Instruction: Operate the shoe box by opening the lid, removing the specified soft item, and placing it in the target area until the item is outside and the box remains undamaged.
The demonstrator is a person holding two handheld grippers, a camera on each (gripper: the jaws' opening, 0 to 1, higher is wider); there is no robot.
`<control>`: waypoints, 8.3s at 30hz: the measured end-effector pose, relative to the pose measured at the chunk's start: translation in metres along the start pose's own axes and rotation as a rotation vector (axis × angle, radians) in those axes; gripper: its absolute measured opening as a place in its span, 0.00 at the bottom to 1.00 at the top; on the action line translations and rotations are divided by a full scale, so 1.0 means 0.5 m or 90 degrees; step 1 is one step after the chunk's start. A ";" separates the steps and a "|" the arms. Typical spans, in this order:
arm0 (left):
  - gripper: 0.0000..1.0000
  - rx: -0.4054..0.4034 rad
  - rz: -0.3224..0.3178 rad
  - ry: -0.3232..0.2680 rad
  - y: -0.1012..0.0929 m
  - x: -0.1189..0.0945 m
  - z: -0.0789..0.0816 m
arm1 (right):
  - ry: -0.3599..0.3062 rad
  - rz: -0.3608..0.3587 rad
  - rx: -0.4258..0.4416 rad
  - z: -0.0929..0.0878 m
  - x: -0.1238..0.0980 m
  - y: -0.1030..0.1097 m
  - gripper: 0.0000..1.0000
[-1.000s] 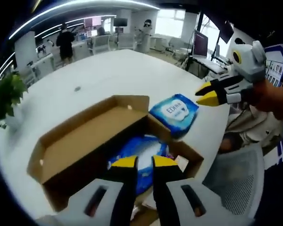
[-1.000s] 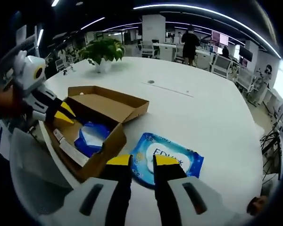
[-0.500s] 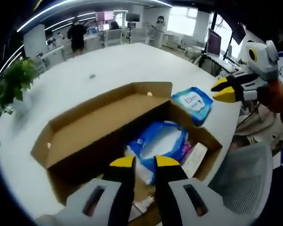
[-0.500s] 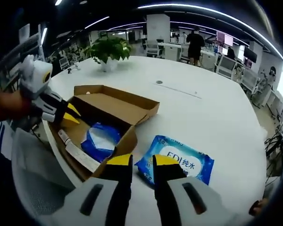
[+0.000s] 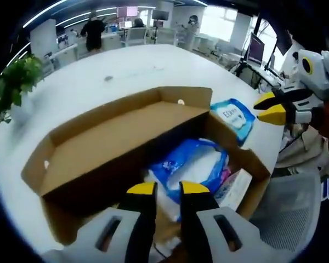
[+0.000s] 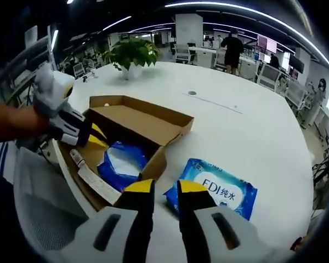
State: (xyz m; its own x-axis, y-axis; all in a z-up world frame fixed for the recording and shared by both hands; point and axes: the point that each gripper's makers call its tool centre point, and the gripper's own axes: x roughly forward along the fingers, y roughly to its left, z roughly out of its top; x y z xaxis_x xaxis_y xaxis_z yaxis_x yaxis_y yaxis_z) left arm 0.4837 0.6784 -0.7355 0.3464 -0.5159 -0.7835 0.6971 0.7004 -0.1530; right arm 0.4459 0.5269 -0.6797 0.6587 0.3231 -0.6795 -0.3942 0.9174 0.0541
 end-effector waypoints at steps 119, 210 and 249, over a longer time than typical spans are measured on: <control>0.00 -0.022 -0.045 0.015 0.074 -0.066 -0.046 | 0.131 0.108 -0.043 0.006 0.175 0.167 0.00; 0.00 0.214 -0.252 0.003 -0.451 0.156 0.280 | 0.062 -0.079 0.072 -0.124 -0.157 -0.380 0.00; 0.00 0.198 -0.272 0.034 -0.579 0.308 0.330 | 0.069 -0.097 0.093 -0.205 -0.186 -0.561 0.00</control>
State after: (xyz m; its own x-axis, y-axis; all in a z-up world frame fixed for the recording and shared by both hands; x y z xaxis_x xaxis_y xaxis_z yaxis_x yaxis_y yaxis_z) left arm 0.4389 0.3148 -0.7123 -0.0370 -0.6915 -0.7214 0.9252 0.2491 -0.2863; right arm 0.4295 0.2156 -0.7065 0.6276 0.1584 -0.7623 -0.1936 0.9801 0.0443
